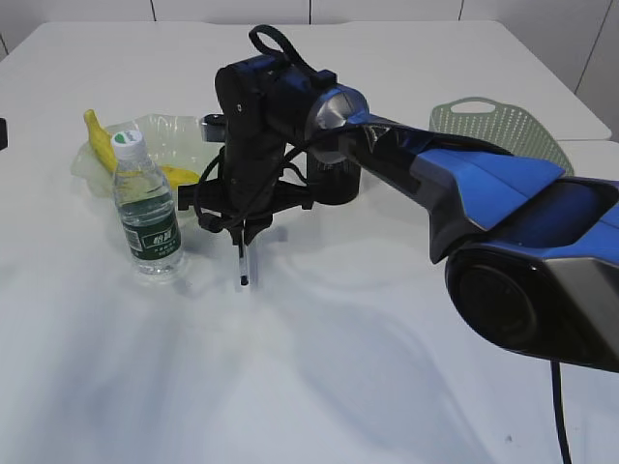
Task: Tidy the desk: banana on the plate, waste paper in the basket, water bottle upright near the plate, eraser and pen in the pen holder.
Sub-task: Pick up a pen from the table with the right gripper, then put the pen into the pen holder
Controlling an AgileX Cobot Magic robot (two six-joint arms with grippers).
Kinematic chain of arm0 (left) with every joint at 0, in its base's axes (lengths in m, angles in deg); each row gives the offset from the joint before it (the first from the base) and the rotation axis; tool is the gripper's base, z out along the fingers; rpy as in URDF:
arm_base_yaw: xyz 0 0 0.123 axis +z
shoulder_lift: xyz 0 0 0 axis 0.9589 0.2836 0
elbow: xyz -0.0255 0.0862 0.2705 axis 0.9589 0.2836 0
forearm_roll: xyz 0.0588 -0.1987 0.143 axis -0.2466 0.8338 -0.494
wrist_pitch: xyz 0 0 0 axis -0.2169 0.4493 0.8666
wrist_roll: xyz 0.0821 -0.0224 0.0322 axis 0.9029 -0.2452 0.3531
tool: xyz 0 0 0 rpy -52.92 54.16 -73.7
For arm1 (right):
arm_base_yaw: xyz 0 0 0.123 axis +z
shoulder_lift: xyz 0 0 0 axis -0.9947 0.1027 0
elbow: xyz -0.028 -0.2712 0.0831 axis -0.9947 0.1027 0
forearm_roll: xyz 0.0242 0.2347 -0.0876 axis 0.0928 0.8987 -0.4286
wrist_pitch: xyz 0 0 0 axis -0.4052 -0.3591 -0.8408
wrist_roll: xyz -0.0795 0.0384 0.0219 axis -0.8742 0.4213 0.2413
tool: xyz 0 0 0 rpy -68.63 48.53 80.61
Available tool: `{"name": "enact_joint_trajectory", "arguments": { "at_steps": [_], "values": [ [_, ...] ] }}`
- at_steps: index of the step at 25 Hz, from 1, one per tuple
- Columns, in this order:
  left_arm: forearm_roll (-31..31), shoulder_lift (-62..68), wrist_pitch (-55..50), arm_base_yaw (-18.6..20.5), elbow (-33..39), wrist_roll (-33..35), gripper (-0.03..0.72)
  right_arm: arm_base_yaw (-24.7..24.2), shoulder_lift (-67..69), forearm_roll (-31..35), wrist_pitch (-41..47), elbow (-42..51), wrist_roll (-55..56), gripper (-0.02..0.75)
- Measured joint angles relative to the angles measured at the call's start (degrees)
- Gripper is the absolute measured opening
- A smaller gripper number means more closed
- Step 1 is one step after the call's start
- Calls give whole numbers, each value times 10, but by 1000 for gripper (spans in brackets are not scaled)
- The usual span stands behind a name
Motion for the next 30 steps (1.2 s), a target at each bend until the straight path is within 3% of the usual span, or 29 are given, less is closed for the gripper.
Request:
{"name": "enact_joint_trajectory", "arguments": {
  "at_steps": [17,30],
  "values": [
    [0,0,0,0,0,0,551,0,-35,4,3,0,-226,38],
    [0,0,0,0,0,0,551,-14,-62,48,6,10,-255,38]
  ]
}}
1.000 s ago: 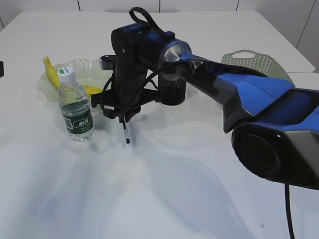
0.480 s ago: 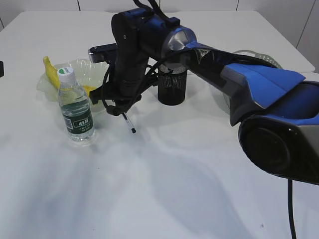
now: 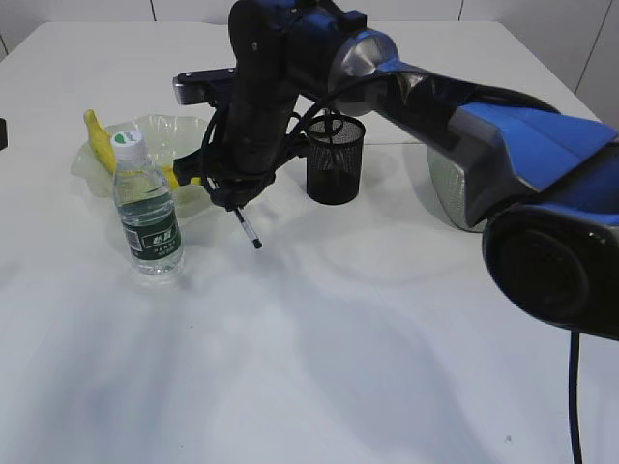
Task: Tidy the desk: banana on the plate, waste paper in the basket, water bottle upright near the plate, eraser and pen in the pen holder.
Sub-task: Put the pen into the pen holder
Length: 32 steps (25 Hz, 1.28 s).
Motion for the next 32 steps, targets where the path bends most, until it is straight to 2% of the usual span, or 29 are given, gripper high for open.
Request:
{"name": "enact_joint_trajectory", "arguments": {
  "at_steps": [10,21,32],
  "values": [
    [0,0,0,0,0,0,551,-48,-70,-16,2,46,9,38],
    [0,0,0,0,0,0,551,-82,-192,-36,2,190,9,38],
    [0,0,0,0,0,0,551,-139,-316,-39,2,298,9,37]
  ]
}}
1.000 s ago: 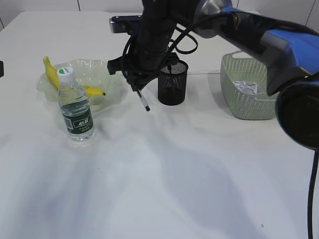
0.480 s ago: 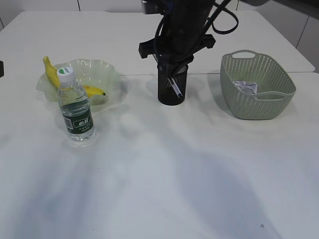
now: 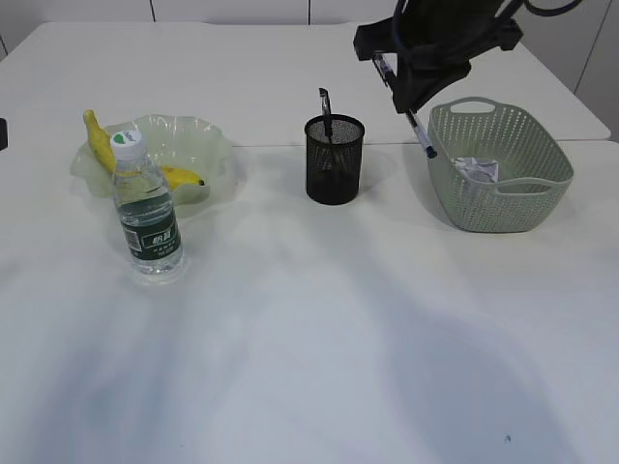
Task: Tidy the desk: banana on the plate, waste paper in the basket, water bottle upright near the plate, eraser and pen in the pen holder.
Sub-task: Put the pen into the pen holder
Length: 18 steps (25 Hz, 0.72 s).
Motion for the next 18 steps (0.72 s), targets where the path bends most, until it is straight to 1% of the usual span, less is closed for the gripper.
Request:
{"name": "enact_joint_trajectory", "arguments": {
  "at_steps": [8,18],
  "values": [
    [0,0,0,0,0,0,551,-6,-36,-3,0,48,-14,36],
    [0,0,6,0,0,0,551,-12,-36,-1,0,56,-23,36]
  ]
}}
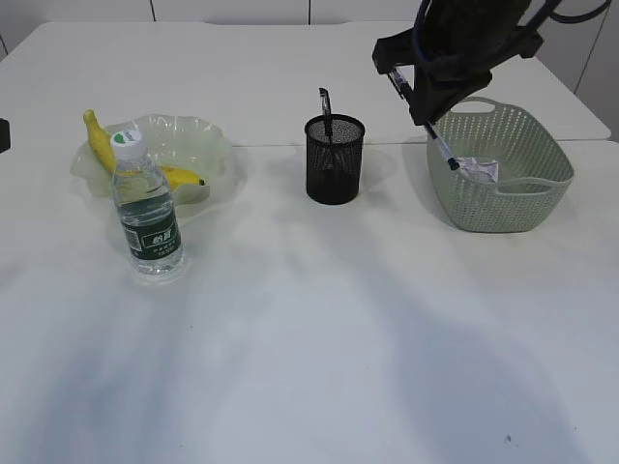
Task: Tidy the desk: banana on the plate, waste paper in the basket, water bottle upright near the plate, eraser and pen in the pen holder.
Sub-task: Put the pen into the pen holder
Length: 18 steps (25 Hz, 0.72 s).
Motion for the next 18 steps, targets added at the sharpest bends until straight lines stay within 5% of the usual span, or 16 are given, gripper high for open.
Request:
{"name": "enact_joint_trajectory", "arguments": {
  "at_steps": [18],
  "values": [
    [0,0,2,0,0,0,551,-8,-15,3,-126,57,-41,36]
  ]
}}
